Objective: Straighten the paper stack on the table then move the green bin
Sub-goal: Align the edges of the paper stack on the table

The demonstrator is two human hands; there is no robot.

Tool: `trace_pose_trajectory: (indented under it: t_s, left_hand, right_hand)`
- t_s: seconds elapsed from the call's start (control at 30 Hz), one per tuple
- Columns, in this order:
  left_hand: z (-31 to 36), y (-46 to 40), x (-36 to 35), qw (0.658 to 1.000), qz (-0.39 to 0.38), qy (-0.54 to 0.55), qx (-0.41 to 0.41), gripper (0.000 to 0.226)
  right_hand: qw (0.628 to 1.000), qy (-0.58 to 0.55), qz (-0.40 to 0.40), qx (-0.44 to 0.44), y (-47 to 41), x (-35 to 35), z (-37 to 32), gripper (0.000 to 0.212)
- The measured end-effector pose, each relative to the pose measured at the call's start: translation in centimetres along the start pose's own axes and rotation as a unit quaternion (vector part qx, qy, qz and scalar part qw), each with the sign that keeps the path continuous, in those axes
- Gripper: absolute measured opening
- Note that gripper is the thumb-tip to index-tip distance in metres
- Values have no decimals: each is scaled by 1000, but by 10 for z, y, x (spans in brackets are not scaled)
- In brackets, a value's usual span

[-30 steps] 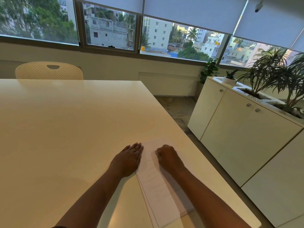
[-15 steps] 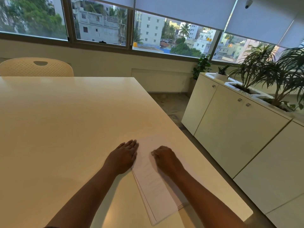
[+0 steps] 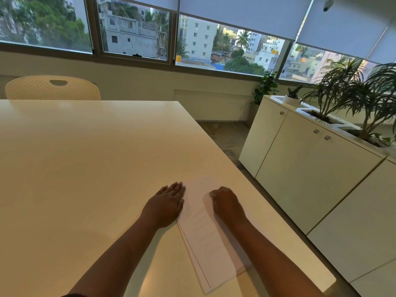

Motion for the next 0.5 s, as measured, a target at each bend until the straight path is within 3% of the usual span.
trace_pose_trajectory:
  t_s: [0.17,0.33,0.5]
  left_hand:
    - [-1,0,-1,1000,-3,1,-2,56]
    - [-1,0,-1,1000,-1,3,-1,55]
    - [-1,0,-2,1000,-1,4,-2,56]
  right_hand:
    - [1000,24,6,12,-2,-2,-1,28]
    - [998,10,18,-61,-14,8,19,27]
    - [1000,-2,-15,-3,-12,-1,4,24]
Point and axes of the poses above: each hand's wrist, its own y-axis away from the middle knuckle, its own x-axis out of the back of the hand, z = x × y, the point moved 4 cm from there along -y, towards the middle knuckle, and after that the axes turned 2 degrees about z, right-handed, at the moved point
